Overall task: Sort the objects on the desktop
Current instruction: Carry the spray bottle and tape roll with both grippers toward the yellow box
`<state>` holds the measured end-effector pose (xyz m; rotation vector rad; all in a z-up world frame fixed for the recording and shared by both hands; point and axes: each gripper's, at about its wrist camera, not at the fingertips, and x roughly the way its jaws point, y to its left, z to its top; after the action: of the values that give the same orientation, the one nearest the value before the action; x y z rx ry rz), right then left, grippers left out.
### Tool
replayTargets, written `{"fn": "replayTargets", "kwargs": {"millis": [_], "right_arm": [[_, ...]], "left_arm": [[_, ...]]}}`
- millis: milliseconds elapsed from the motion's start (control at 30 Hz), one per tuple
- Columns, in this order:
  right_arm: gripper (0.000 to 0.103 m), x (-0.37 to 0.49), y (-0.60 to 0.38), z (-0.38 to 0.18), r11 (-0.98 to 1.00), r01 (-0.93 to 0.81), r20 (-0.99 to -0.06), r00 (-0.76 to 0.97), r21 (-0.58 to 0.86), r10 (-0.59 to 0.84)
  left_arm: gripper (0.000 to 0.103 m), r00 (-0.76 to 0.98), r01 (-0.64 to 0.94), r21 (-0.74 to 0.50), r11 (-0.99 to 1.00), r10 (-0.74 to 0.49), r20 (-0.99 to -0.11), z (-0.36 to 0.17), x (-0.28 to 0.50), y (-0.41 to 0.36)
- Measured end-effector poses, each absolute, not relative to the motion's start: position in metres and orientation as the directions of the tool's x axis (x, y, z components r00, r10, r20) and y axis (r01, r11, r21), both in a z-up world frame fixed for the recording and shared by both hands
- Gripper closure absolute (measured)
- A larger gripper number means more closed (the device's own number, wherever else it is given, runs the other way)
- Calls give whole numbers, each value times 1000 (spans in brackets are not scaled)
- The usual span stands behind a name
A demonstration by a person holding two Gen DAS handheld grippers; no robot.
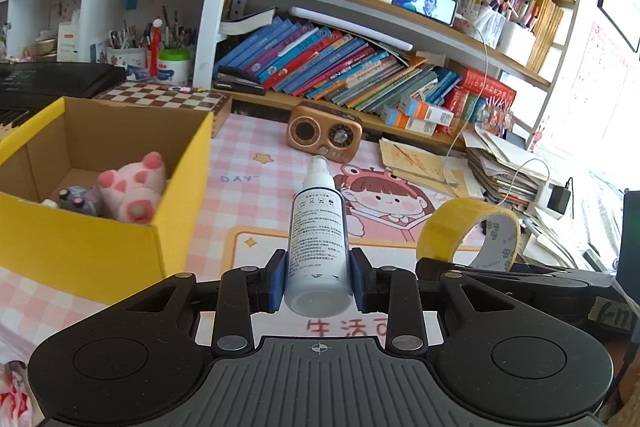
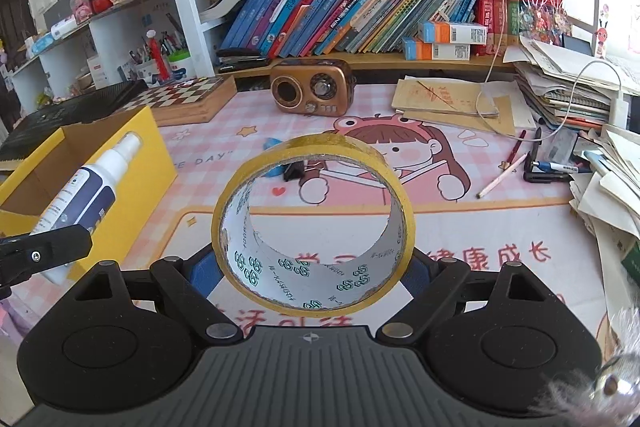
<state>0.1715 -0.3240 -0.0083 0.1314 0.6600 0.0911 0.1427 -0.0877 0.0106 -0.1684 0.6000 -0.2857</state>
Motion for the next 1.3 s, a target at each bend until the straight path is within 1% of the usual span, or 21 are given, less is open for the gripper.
{"fn": "replayTargets", "kwargs": {"millis": [300, 733, 1300], "right_arm": [[17, 142, -287, 2, 989, -38, -596, 795, 141, 116], [17, 102, -226, 7, 987, -77, -591, 793, 138, 144], [16, 68, -148, 6, 972, -181, -588, 774, 151, 235]], "left_arm": [[72, 800, 231, -229, 946, -318, -508, 18, 120, -54], [72, 812, 224, -237, 945, -316, -491, 21, 85, -2], [72, 829, 146, -227, 963, -245, -503, 15, 43, 66]]}}
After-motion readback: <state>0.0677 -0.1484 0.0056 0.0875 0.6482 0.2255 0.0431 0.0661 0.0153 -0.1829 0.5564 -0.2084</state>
